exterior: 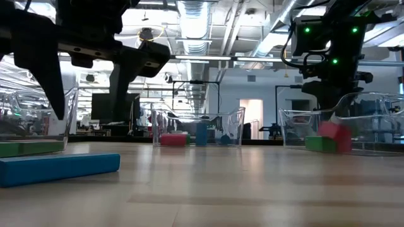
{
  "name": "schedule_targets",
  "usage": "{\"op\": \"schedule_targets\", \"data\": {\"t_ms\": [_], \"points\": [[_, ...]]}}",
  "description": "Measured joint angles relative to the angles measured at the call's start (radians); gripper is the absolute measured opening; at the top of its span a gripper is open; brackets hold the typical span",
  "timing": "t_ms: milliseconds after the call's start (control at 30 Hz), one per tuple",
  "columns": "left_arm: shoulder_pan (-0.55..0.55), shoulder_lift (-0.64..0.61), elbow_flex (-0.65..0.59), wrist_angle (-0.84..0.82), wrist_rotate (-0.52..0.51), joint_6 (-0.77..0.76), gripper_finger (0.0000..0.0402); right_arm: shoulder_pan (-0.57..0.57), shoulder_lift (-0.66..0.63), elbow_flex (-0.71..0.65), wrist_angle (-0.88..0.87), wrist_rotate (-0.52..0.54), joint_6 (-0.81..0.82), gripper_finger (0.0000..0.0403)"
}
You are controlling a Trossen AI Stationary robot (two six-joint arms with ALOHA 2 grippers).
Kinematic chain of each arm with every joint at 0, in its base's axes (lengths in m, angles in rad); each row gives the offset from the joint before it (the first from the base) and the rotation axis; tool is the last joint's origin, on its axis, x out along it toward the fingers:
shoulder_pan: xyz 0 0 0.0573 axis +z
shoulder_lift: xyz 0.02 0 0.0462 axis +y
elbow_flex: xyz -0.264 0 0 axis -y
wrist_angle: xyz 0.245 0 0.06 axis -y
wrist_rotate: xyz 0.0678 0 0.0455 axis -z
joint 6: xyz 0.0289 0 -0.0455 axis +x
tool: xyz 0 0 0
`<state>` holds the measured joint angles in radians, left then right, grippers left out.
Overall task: Sort blocks by size
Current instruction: Put the blue rectangle block into the left transparent bin
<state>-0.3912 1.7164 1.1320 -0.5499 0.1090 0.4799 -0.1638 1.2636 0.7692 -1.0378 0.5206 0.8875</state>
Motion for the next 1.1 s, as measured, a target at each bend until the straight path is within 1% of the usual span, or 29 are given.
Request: {"op": "schedule_targets", "data": {"t_ms": [233,567,767,833,1100], "points": [[0.0,0.0,-0.001,0.024,0.045,0.071,0.0218,0.017,0.0,0.003,-0.002,0.038,0.001,0.0256],[-0.001,0.026,-0.002,0.052,0.044,0.219,0.0218,0.07,0.0,0.072,-0.002,0.066,-0.007,0.0256],[0.0,0.069,-0.002,0.102,0.031,0.224,0.0218,0.108,0.0,0.104,-0.001,0.083,-0.015,0.0256],[0.0,0.074,-0.001,0.112,-0.002,0.219,0.0218,0.116,0.0,0.111,-0.001,0.084,-0.019,0.0256],[0.035,0.072,0.036,0.099,-0.016,0.123,0.0218,0.12,0.0,0.116,0.0,0.086,-0.022,0.0256]]}}
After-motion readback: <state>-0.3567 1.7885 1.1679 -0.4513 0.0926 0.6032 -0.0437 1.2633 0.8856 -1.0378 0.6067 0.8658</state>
